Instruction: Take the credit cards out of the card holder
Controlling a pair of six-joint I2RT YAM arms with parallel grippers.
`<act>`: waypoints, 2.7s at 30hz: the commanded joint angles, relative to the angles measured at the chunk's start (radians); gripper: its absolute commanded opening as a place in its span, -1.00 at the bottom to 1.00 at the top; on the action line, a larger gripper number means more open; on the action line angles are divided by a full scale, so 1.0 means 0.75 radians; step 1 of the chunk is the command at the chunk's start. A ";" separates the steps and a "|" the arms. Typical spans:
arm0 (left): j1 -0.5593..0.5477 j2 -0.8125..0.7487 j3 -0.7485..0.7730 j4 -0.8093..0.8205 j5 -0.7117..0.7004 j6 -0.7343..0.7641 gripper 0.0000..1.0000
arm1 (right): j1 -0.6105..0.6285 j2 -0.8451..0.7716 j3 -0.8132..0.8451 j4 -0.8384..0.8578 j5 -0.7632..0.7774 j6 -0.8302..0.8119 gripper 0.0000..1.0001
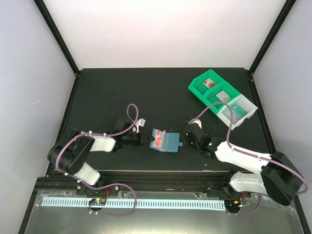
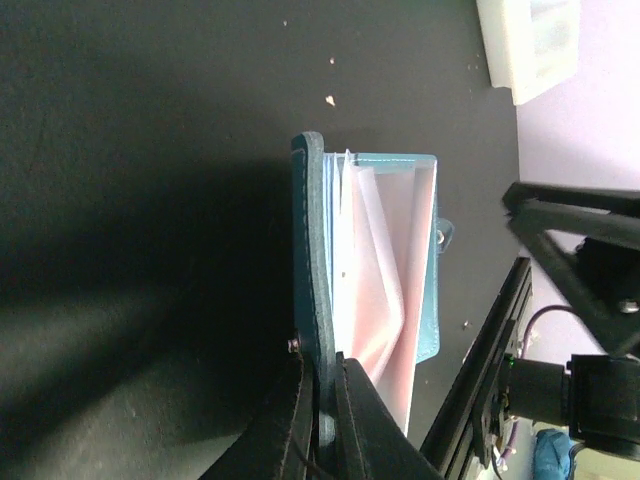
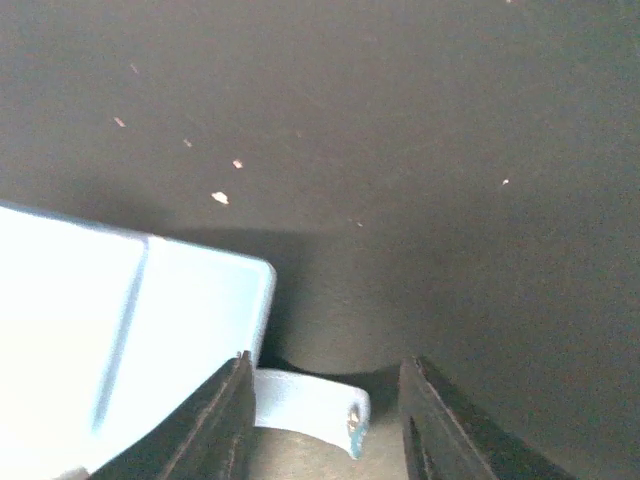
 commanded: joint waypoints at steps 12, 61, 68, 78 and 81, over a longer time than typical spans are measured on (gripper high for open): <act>-0.103 -0.275 -0.199 0.005 -0.171 -0.125 -0.97 | 0.154 -0.078 0.138 0.181 -0.512 0.058 -0.06; -0.146 -0.487 -0.310 -0.085 -0.309 -0.194 -0.97 | 0.228 0.255 0.244 0.355 -0.548 0.249 -0.49; -0.152 -0.495 -0.316 -0.082 -0.306 -0.206 -0.97 | 0.241 0.378 0.345 0.356 -0.536 0.284 -0.54; -0.155 -0.505 -0.334 -0.071 -0.319 -0.223 -0.97 | 0.240 0.504 0.470 0.172 -0.502 0.256 -0.55; -0.157 -0.511 -0.332 -0.079 -0.322 -0.222 -0.97 | 0.240 0.496 0.471 0.087 -0.446 0.247 -0.55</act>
